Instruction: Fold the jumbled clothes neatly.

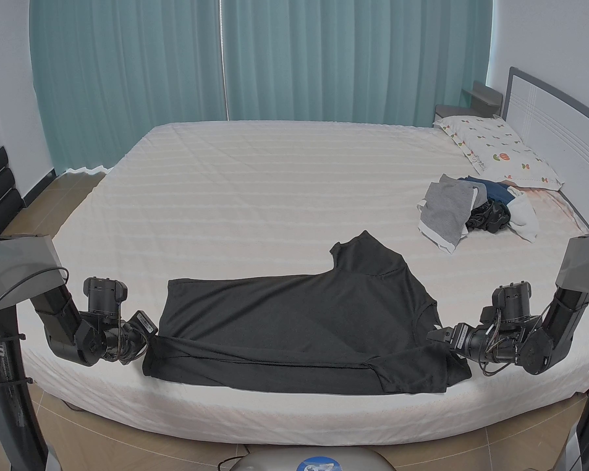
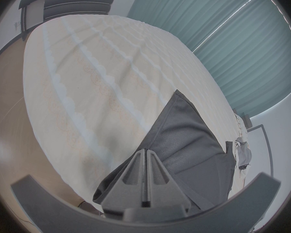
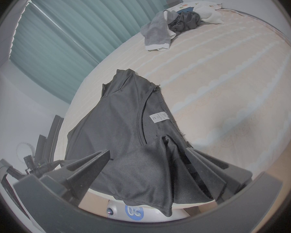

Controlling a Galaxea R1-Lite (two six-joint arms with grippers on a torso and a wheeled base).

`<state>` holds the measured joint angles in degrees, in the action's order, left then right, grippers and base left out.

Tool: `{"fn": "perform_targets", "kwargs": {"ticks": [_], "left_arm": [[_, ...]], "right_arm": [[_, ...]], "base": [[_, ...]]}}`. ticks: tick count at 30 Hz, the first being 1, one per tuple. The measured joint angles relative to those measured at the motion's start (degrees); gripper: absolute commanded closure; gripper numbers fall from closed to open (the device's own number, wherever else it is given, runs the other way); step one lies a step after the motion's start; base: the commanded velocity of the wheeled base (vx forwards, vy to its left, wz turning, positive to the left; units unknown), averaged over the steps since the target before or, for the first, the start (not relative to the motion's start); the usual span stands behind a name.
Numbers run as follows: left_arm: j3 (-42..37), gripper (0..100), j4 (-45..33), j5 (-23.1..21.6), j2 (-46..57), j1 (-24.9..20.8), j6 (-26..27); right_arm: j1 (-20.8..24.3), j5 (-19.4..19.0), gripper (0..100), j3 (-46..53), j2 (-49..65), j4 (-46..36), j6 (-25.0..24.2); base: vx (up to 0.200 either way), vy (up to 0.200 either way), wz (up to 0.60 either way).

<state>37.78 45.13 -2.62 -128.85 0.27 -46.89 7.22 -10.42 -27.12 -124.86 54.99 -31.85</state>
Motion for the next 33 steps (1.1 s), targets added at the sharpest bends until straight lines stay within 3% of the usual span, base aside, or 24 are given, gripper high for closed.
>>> {"fn": "perform_targets", "kwargs": {"ticks": [8,33], "left_arm": [[-0.02,100,-0.05,0.00,-0.59,-0.17,-0.05],[-0.33,100,0.02,-0.02,-1.41,-0.20,0.04]], "right_arm": [[-0.52,-1.23,0,-1.43,-1.79,0.16,4.00],[0.63,-2.96,0,-0.82,-3.17,2.10,6.18]], "base": [[0.000,0.000,0.00],[0.000,0.000,0.00]]}}
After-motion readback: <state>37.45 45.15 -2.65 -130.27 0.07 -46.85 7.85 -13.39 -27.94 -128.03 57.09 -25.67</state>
